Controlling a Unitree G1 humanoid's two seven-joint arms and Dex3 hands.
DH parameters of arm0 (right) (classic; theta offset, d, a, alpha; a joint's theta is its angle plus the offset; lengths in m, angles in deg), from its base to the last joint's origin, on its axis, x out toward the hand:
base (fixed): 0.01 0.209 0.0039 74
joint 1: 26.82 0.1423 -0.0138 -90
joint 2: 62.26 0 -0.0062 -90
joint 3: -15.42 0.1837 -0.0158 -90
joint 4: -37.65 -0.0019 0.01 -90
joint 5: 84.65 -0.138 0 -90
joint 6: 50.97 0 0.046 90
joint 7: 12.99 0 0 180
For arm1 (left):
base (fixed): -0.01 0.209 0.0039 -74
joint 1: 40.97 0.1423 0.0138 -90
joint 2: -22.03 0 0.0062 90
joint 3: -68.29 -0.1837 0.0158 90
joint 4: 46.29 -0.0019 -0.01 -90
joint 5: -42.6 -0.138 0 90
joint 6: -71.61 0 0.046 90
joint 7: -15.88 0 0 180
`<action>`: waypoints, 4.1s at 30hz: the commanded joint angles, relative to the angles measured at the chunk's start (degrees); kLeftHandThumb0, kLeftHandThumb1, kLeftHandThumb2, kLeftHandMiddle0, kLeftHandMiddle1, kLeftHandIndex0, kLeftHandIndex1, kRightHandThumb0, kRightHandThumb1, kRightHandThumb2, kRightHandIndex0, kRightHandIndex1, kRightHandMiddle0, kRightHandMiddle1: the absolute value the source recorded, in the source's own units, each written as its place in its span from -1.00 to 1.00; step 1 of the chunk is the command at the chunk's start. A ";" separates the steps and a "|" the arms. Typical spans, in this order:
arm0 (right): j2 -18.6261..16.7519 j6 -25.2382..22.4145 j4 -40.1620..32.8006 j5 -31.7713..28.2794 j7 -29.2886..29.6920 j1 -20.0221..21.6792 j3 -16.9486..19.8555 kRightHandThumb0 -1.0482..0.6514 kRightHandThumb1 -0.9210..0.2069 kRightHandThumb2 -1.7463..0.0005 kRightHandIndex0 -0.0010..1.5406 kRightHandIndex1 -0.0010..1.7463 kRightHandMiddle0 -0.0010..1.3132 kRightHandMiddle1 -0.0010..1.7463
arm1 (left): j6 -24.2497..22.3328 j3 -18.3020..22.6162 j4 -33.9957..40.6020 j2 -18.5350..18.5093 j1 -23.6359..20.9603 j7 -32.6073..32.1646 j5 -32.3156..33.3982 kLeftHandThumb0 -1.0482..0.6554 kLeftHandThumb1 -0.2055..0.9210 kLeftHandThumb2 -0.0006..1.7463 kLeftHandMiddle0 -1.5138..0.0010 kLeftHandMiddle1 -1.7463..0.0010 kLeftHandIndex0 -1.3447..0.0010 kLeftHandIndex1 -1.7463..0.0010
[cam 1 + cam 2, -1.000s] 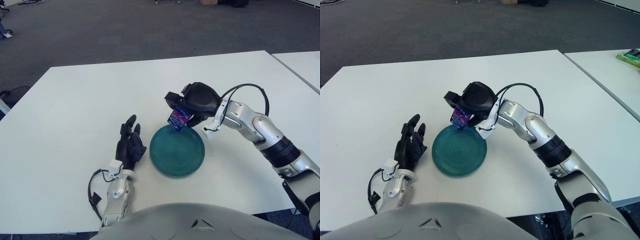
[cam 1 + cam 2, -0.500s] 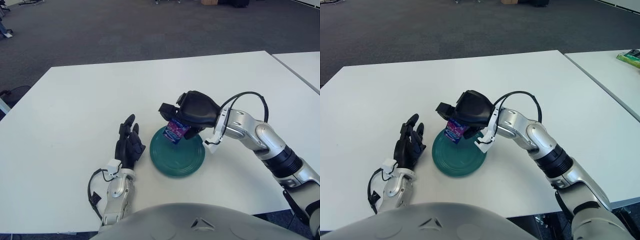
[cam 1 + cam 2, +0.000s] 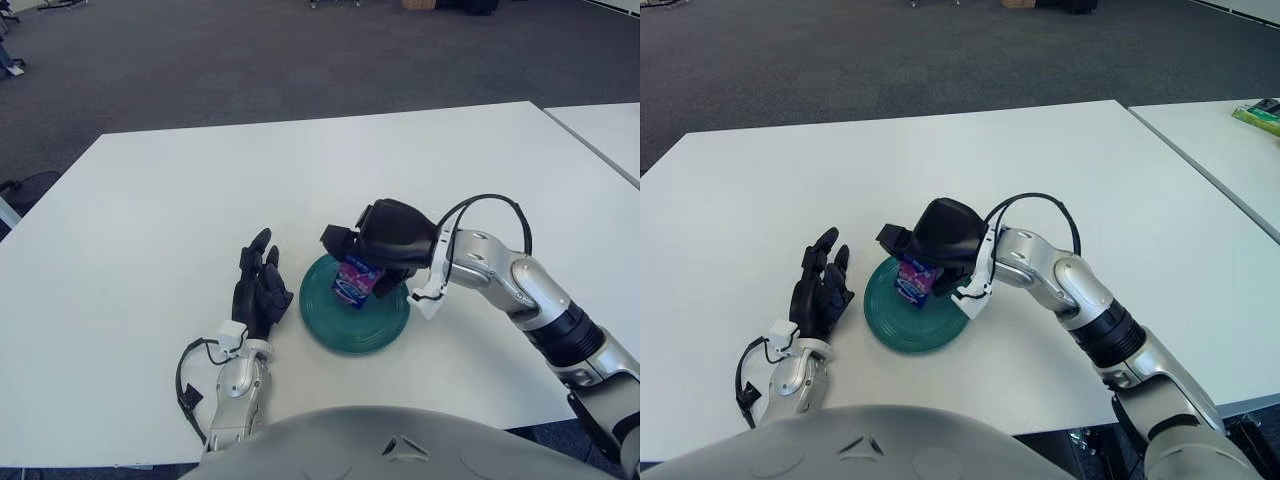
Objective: Put the gum into the plate.
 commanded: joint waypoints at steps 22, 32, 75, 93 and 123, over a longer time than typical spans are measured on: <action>2.06 9.37 6.29 -1.90 3.03 -1.01 2.34 -0.99 -1.00 -0.10 -0.99 -0.99 -1.00 -0.96 | -4.39 0.10 -1.52 2.18 -0.25 -1.80 0.58 -0.83 1.00 0.09 0.61 0.99 0.99 0.29; 1.73 12.73 8.88 -1.61 5.40 -0.36 2.58 -1.00 -1.00 -0.08 -1.00 -1.00 -1.00 -1.00 | -1.99 0.25 -3.22 2.51 -0.41 -1.53 1.68 -0.88 1.00 0.10 0.61 0.99 1.00 0.28; -0.41 -19.28 -3.32 -29.13 -11.78 -8.05 16.30 -1.00 -1.00 -0.10 -1.00 -1.00 -1.00 -1.00 | -5.66 -2.24 3.54 1.45 3.66 -3.65 -1.70 -0.90 1.00 0.06 0.59 0.99 0.97 0.26; -5.41 -23.09 9.15 -35.89 -6.78 -13.48 19.97 -1.00 -1.00 -0.19 -1.00 -1.00 -1.00 -1.00 | -10.85 -4.13 10.37 1.26 6.52 -3.07 -1.93 -0.89 1.00 0.13 0.62 1.00 0.98 0.25; -34.58 -42.46 -0.40 -51.27 18.44 -35.02 27.71 -0.83 -1.00 -0.09 -0.58 -0.99 -0.99 -0.34 | -13.46 -3.68 14.17 -1.09 9.83 1.15 0.23 -0.81 1.00 0.12 0.61 0.99 1.00 0.32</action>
